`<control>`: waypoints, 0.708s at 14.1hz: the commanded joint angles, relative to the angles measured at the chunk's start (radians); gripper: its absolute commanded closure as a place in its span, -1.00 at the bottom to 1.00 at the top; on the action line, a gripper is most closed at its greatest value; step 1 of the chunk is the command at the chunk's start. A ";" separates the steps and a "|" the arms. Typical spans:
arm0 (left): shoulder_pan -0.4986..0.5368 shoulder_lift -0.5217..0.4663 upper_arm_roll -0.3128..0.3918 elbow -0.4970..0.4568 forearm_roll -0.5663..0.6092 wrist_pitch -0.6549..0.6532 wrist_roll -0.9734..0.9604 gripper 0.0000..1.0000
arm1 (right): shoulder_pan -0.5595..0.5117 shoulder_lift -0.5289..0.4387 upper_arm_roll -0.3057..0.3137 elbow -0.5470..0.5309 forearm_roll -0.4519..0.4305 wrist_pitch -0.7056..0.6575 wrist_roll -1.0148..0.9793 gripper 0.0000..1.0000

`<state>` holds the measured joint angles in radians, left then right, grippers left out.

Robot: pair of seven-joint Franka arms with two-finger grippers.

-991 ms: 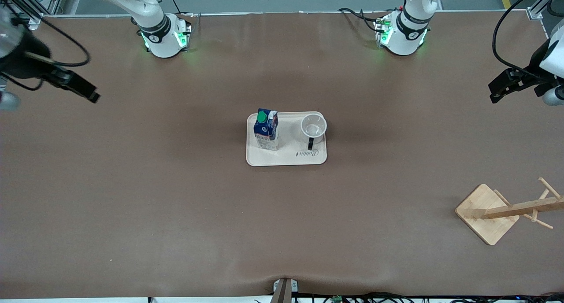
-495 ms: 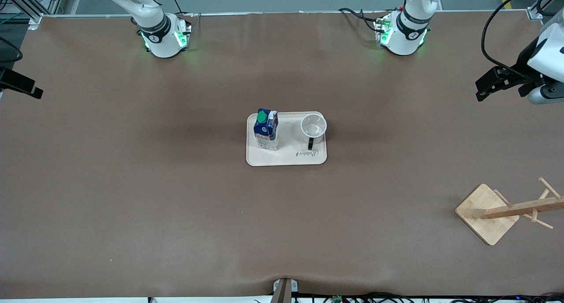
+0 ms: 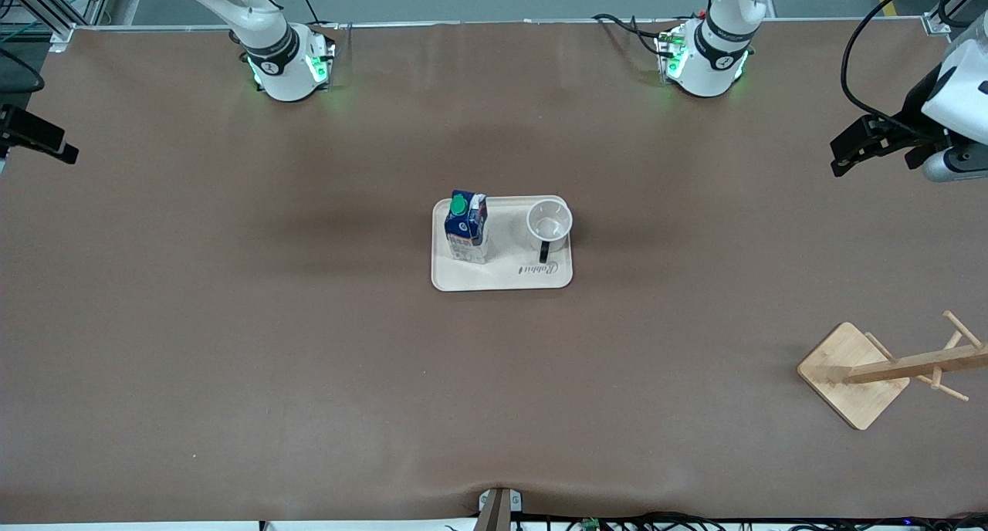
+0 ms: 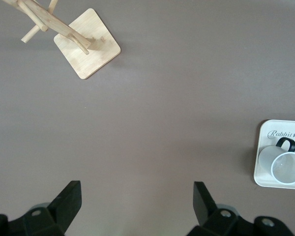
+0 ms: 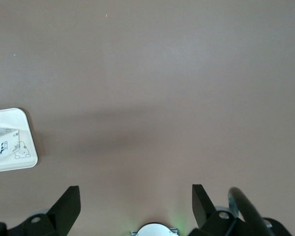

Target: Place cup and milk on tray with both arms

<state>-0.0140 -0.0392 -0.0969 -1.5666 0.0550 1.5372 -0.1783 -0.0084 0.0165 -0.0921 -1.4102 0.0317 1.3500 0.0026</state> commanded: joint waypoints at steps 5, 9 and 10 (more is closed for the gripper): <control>-0.007 -0.010 0.002 0.011 -0.012 -0.058 0.008 -1.00 | -0.010 -0.069 0.009 -0.095 -0.019 0.050 -0.046 -1.00; -0.009 -0.008 0.000 0.010 -0.011 -0.060 0.003 -1.00 | -0.008 -0.063 0.009 -0.095 -0.033 0.052 -0.046 -1.00; -0.009 -0.001 0.000 0.011 -0.009 -0.058 0.003 -1.00 | -0.007 -0.061 0.009 -0.095 -0.032 0.052 -0.046 -1.00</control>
<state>-0.0178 -0.0391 -0.0978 -1.5644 0.0546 1.4954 -0.1779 -0.0087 -0.0299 -0.0927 -1.4863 0.0161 1.3910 -0.0295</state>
